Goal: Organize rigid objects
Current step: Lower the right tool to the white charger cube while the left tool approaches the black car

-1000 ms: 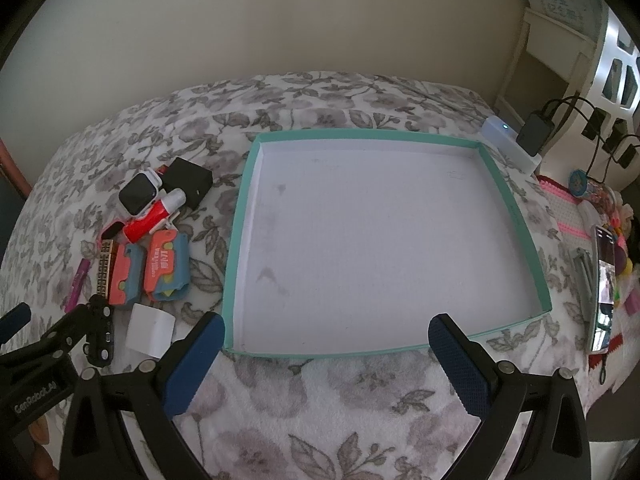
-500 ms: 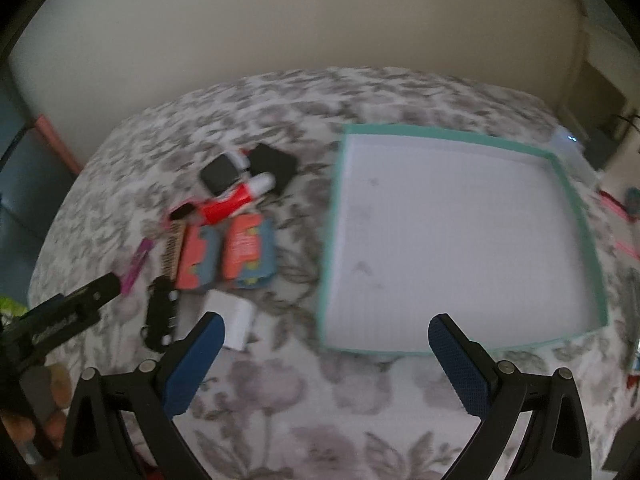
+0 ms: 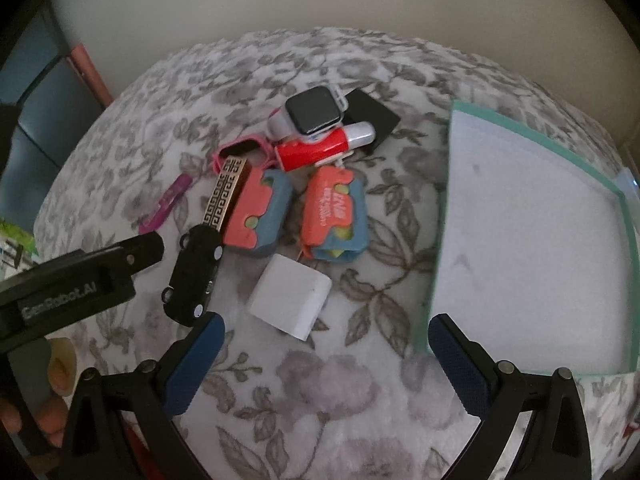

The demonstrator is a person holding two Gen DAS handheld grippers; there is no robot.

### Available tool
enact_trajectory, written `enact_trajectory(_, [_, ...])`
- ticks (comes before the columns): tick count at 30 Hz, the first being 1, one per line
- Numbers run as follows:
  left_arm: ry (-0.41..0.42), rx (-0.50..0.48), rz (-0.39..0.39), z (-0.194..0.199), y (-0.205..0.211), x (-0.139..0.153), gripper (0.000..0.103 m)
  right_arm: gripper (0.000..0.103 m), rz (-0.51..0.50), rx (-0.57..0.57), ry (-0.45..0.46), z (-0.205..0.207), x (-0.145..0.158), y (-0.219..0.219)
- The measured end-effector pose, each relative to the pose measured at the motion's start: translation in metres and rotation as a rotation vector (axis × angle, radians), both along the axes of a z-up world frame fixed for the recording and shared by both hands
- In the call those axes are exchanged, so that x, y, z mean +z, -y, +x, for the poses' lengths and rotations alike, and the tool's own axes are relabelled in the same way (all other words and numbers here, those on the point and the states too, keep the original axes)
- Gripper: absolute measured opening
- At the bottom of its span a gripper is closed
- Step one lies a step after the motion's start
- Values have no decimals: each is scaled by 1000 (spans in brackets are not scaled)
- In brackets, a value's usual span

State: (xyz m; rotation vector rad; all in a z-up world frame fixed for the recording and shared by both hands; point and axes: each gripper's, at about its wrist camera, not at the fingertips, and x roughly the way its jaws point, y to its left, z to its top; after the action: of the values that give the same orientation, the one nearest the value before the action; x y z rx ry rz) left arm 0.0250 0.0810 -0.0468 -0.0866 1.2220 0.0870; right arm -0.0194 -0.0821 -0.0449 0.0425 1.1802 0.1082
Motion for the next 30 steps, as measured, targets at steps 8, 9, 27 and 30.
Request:
enact_trajectory(8, [-11,-1,-15,1,0,-2,103,92,31,19,-22,15,-12,-10])
enact_trajectory(9, [-12,-1,-18,1,0,-3,103,90,30,19,-29,17,-14,-11])
enact_trajectory(27, [-18,-58,-55,6,16,-8,103,79,-7,28,-48,45,-42,-33])
enact_trajectory(30, [-18,-71,-60,8,19,-10,103,75,-11,22,-49,49,-42,-31])
